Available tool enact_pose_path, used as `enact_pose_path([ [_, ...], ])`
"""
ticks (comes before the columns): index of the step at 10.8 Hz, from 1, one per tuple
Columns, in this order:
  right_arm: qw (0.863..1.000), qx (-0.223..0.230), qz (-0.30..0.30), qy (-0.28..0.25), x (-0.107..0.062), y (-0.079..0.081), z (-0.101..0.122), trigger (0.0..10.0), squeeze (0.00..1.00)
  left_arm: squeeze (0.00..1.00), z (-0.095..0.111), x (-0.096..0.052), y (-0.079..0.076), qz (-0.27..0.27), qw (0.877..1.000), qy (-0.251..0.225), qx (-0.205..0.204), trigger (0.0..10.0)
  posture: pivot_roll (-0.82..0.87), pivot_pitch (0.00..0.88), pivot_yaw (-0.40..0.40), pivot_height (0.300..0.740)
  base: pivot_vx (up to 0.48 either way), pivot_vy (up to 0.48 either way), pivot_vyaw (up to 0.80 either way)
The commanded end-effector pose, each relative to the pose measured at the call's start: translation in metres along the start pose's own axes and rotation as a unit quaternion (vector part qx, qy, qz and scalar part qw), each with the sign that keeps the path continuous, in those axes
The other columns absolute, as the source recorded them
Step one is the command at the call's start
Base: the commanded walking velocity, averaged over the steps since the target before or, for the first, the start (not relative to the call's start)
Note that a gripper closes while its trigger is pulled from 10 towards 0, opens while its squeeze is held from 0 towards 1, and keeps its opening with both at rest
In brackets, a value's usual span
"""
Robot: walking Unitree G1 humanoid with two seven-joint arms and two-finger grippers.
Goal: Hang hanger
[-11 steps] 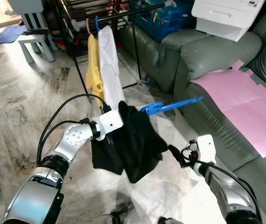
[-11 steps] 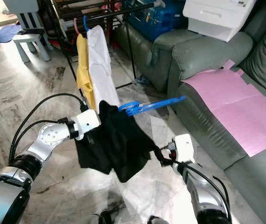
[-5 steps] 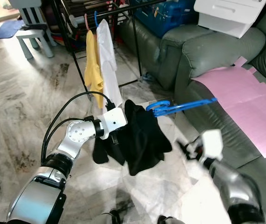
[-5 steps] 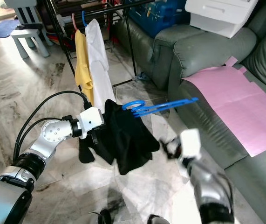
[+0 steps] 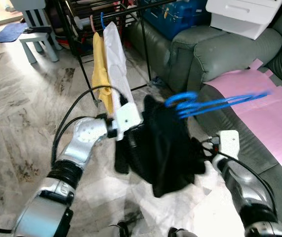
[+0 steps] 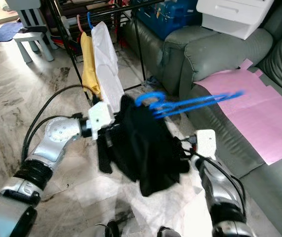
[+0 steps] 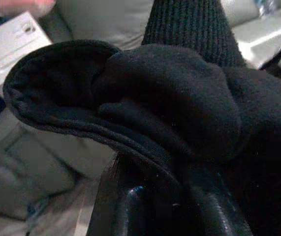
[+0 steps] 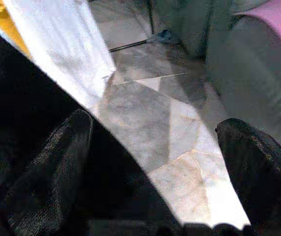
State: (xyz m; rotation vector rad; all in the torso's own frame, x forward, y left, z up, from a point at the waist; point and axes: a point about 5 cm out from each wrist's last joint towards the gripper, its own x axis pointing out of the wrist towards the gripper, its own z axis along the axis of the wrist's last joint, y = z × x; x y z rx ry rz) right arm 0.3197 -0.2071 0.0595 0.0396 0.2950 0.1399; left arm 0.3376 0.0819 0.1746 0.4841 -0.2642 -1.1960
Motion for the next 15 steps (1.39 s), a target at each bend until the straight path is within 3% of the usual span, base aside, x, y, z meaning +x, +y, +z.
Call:
enact_pose_path([
  [1, 1.000, 0.010, 0.011, 0.021, 0.002, 0.005, -0.007, 10.0, 0.00, 0.00, 0.020, 0.002, 0.002, -0.006, 0.999, -0.042, 0.005, 10.0, -0.08, 0.137, 0.068, 0.740, 0.000, 0.000, 0.00],
  [3, 0.997, 0.041, 0.031, 0.053, 0.000, 0.010, -0.022, 10.0, 0.00, 0.00, 0.041, 0.005, 0.010, 0.009, 0.996, -0.084, -0.012, 10.0, -0.07, 0.137, 0.065, 0.740, 0.000, 0.000, 0.00],
  [5, 0.993, 0.061, 0.028, 0.100, -0.013, 0.004, -0.050, 0.0, 0.00, 0.00, 0.059, 0.002, 0.022, 0.031, 0.993, -0.114, -0.029, 10.0, -0.07, 0.139, 0.064, 0.740, 0.000, 0.000, 0.00],
  [8, 0.988, 0.088, -0.028, 0.125, -0.034, -0.027, -0.067, 0.0, 0.00, 0.00, 0.055, -0.009, 0.035, 0.063, 0.993, -0.092, -0.034, 10.0, -0.08, 0.138, 0.059, 0.740, 0.000, 0.000, 0.00],
  [9, 0.986, 0.091, -0.075, 0.121, -0.046, -0.051, -0.066, 0.0, 0.00, 0.00, 0.045, -0.016, 0.041, 0.085, 0.993, -0.073, -0.040, 10.0, -0.08, 0.141, 0.057, 0.740, 0.000, 0.000, 0.00],
  [10, 0.983, 0.095, -0.138, 0.082, -0.055, -0.083, -0.048, 0.0, 0.00, 0.00, 0.030, -0.024, 0.042, 0.104, 0.992, -0.046, -0.052, 10.0, -0.09, 0.142, 0.057, 0.740, 0.000, 0.000, 0.00],
  [12, 0.972, 0.099, -0.212, -0.001, -0.062, -0.125, 0.001, 0.0, 0.00, 0.00, 0.002, -0.037, 0.031, 0.108, 0.991, -0.001, -0.081, 10.0, -0.11, 0.140, 0.062, 0.740, 0.000, 0.000, 0.00],
  [13, 0.960, 0.089, -0.252, -0.087, -0.065, -0.149, 0.059, 0.0, 0.00, 0.00, -0.018, -0.047, 0.019, 0.108, 0.988, 0.032, -0.105, 10.0, -0.12, 0.141, 0.060, 0.740, 0.000, 0.000, 0.00],
  [15, 0.953, 0.126, -0.231, -0.149, -0.049, -0.147, 0.121, 0.0, 0.00, 0.00, -0.029, -0.045, 0.006, 0.096, 0.984, 0.033, -0.144, 10.0, -0.11, 0.137, 0.049, 0.740, 0.000, 0.000, 0.00],
])
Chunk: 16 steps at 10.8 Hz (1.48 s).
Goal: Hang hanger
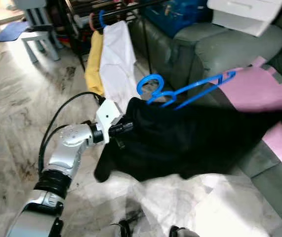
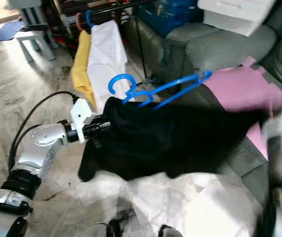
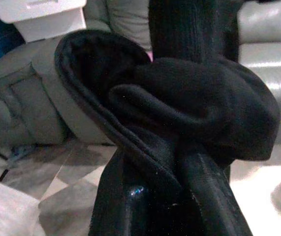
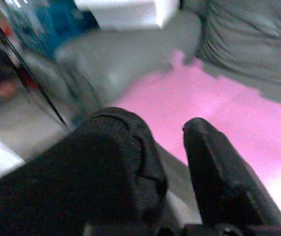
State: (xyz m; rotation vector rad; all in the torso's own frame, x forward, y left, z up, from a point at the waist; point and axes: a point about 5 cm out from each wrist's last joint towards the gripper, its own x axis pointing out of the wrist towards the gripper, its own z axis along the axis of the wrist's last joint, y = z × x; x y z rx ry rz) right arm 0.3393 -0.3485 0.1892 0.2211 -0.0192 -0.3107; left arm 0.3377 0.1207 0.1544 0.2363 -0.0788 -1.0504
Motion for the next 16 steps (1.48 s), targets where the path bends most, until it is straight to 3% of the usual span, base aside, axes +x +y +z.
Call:
enact_pose_path([
  [1, 1.000, 0.003, -0.017, 0.014, 0.005, -0.001, 0.001, 0.0, 0.00, 0.00, 0.000, -0.005, -0.005, -0.023, 1.000, -0.002, -0.017, 10.0, -0.11, 0.134, 0.046, 0.740, 0.000, 0.000, 0.00],
  [2, 1.000, -0.005, -0.009, 0.015, 0.009, 0.007, 0.003, 0.0, 0.00, 0.00, -0.001, -0.004, -0.010, -0.044, 0.999, -0.002, -0.022, 10.0, -0.10, 0.134, 0.043, 0.740, 0.000, 0.000, 0.00],
  [4, 0.997, -0.012, 0.036, 0.070, 0.014, 0.034, -0.019, 0.0, 0.00, 0.00, 0.010, -0.002, -0.003, -0.012, 0.996, -0.050, -0.070, 10.0, -0.09, 0.131, 0.037, 0.740, 0.000, 0.000, 0.00],
  [5, 0.996, -0.016, 0.030, 0.085, 0.012, 0.033, -0.027, 0.0, 0.00, 0.00, 0.014, -0.002, -0.004, -0.022, 0.994, -0.058, -0.085, 10.0, -0.09, 0.132, 0.038, 0.740, 0.000, 0.000, 0.00],
  [7, 0.997, -0.016, 0.013, 0.074, 0.014, 0.032, -0.026, 0.0, 0.00, 0.00, -0.004, -0.008, -0.028, -0.127, 0.987, 0.013, -0.093, 10.0, -0.09, 0.134, 0.046, 0.740, 0.000, 0.000, 0.00],
  [10, 0.999, -0.022, -0.006, 0.024, 0.020, 0.027, 0.005, 0.0, 0.00, 0.00, -0.033, -0.020, -0.044, -0.173, 0.975, 0.084, -0.115, 10.0, -0.09, 0.127, 0.049, 0.740, 0.000, 0.000, 0.00],
  [11, 1.000, -0.020, -0.003, 0.007, 0.023, 0.030, 0.017, 0.0, 0.00, 0.00, -0.043, -0.024, -0.047, -0.178, 0.972, 0.110, -0.106, 10.0, -0.09, 0.128, 0.048, 0.740, 0.000, 0.000, 0.00],
  [14, 0.998, -0.033, 0.043, -0.032, 0.027, 0.051, 0.044, 0.0, 0.00, 0.00, -0.069, -0.025, -0.029, -0.069, 0.979, 0.167, -0.098, 10.0, -0.10, 0.127, 0.050, 0.740, 0.000, 0.000, 0.00],
  [16, 0.995, -0.024, 0.085, -0.044, 0.027, 0.069, 0.051, 0.0, 0.00, 0.00, -0.086, -0.027, -0.019, 0.019, 0.969, 0.237, -0.061, 10.0, -0.11, 0.125, 0.053, 0.740, 0.000, 0.000, 0.00],
])
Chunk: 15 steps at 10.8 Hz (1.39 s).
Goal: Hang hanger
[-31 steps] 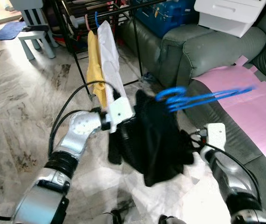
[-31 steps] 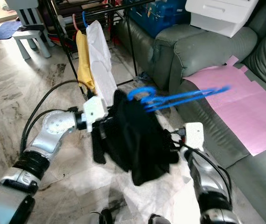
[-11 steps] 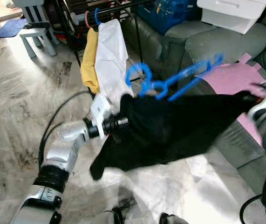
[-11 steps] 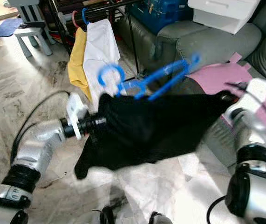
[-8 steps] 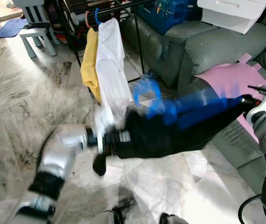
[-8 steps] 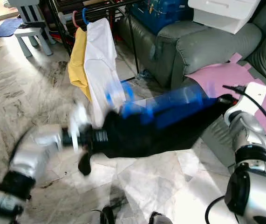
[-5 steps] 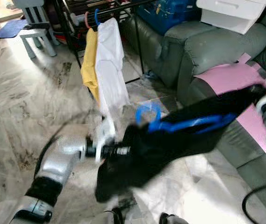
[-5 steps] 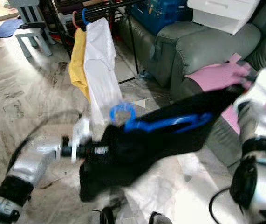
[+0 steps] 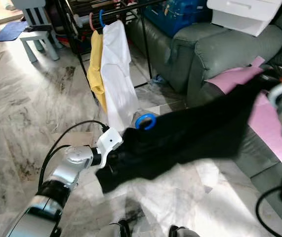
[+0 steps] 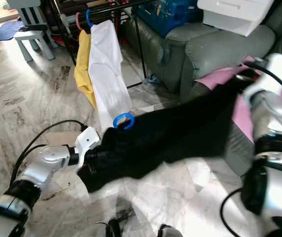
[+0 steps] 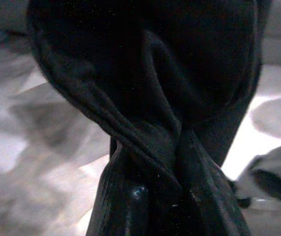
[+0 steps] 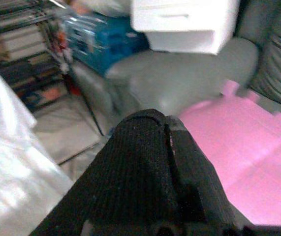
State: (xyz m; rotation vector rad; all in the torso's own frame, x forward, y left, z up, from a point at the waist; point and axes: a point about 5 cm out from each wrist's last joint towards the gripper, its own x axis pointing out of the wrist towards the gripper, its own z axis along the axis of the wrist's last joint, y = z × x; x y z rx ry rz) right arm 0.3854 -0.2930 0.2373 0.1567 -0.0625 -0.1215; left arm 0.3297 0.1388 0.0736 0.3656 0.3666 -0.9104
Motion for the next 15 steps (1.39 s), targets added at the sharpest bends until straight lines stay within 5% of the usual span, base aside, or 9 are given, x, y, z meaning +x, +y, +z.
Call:
enact_pose_path([
  [1, 0.998, -0.008, 0.040, -0.042, 0.001, 0.020, 0.018, 0.0, 0.00, 0.00, -0.010, 0.001, 0.006, 0.066, 0.997, 0.031, -0.014, 10.0, -0.11, 0.123, 0.054, 0.740, 0.000, 0.000, 0.00],
  [3, 0.991, -0.052, 0.112, -0.043, -0.006, 0.064, -0.002, 0.0, 0.00, 0.00, 0.002, 0.017, 0.008, 0.157, 0.983, -0.001, -0.098, 10.0, -0.12, 0.117, 0.052, 0.740, 0.000, 0.000, 0.00],
  [6, 0.969, -0.061, 0.233, 0.058, -0.041, 0.128, -0.078, 0.0, 0.00, 0.00, 0.030, 0.044, -0.006, 0.192, 0.951, -0.074, -0.232, 10.0, -0.11, 0.113, 0.040, 0.740, 0.000, 0.000, 0.00],
  [8, 0.942, -0.072, 0.306, 0.116, -0.071, 0.149, -0.114, 0.0, 0.00, 0.00, 0.038, 0.046, -0.003, 0.211, 0.935, -0.085, -0.273, 10.0, -0.12, 0.113, 0.040, 0.740, 0.000, 0.000, 0.00],
  [9, 0.910, -0.089, 0.371, 0.159, -0.095, 0.160, -0.135, 0.0, 0.00, 0.00, 0.040, 0.045, 0.003, 0.231, 0.916, -0.094, -0.313, 10.0, -0.12, 0.112, 0.041, 0.740, 0.000, 0.000, 0.00],
  [11, 0.855, -0.134, 0.439, 0.242, -0.132, 0.157, -0.173, 0.0, 0.00, 0.00, 0.043, 0.040, 0.012, 0.250, 0.897, -0.103, -0.351, 10.0, -0.12, 0.111, 0.042, 0.740, 0.000, 0.000, 0.00],
  [13, 0.835, -0.145, 0.445, 0.289, -0.149, 0.149, -0.197, 0.0, 0.00, 0.00, 0.046, 0.040, 0.014, 0.250, 0.895, -0.105, -0.353, 10.0, -0.11, 0.111, 0.038, 0.740, 0.000, 0.000, 0.00],
  [14, 0.837, -0.184, 0.433, 0.280, -0.148, 0.145, -0.200, 10.0, 0.00, 0.00, 0.047, 0.041, 0.013, 0.238, 0.903, -0.107, -0.340, 10.0, -0.11, 0.111, 0.039, 0.740, 0.000, 0.000, 0.00],
  [15, 0.860, -0.213, 0.392, 0.249, -0.135, 0.135, -0.194, 10.0, 1.00, 0.00, 0.050, 0.041, 0.011, 0.224, 0.918, -0.114, -0.306, 10.0, -0.11, 0.113, 0.040, 0.740, 0.000, 0.000, 0.00],
])
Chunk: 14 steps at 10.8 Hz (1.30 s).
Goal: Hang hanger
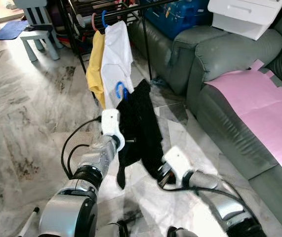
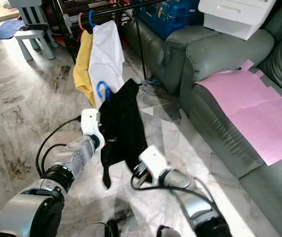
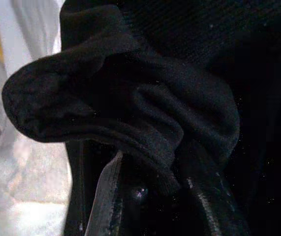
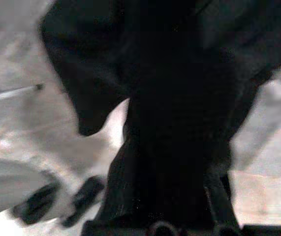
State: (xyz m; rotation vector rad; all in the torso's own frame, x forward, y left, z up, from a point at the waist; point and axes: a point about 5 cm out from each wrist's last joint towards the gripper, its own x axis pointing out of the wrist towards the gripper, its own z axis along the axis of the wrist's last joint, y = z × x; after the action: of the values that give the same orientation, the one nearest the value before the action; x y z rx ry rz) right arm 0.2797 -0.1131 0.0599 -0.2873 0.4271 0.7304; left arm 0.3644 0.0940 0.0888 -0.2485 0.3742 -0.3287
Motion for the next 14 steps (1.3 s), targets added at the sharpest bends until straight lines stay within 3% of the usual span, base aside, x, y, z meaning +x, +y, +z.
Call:
enact_pose_path([
  [1, 0.999, -0.020, -0.043, -0.020, -0.004, -0.016, 0.007, 10.0, 1.00, 0.00, 0.014, 0.000, 0.001, -0.005, 0.999, -0.025, 0.023, 10.0, -0.11, 0.114, 0.042, 0.740, 0.000, 0.000, 0.00],
  [2, 0.997, -0.015, -0.045, -0.054, -0.009, -0.020, 0.017, 10.0, 1.00, 0.00, 0.016, 0.000, 0.006, 0.013, 0.999, -0.028, 0.025, 10.0, -0.11, 0.116, 0.044, 0.740, 0.000, 0.000, 0.00],
  [3, 0.997, -0.044, 0.027, -0.060, -0.016, -0.009, 0.019, 10.0, 1.00, 0.00, 0.019, -0.001, 0.014, 0.042, 0.998, -0.031, 0.022, 10.0, -0.12, 0.117, 0.048, 0.740, 0.000, 0.000, 0.00],
  [5, 0.989, -0.093, 0.117, -0.013, -0.026, 0.009, 0.002, 10.0, 1.00, 0.00, 0.021, -0.002, 0.016, 0.050, 0.998, -0.036, 0.025, 10.0, -0.12, 0.120, 0.047, 0.740, 0.000, 0.000, 0.00],
  [6, 0.984, -0.080, 0.158, -0.006, -0.031, 0.017, -0.001, 10.0, 1.00, 0.00, 0.021, -0.002, 0.016, 0.051, 0.998, -0.037, 0.025, 10.0, -0.12, 0.120, 0.046, 0.740, 0.000, 0.000, 0.00],
  [14, 0.984, -0.080, 0.158, -0.006, -0.031, 0.017, -0.001, 10.0, 1.00, 0.00, 0.021, -0.002, 0.016, 0.051, 0.998, -0.037, 0.025, 10.0, -0.12, 0.120, 0.046, 0.740, 0.000, 0.000, 0.00],
])
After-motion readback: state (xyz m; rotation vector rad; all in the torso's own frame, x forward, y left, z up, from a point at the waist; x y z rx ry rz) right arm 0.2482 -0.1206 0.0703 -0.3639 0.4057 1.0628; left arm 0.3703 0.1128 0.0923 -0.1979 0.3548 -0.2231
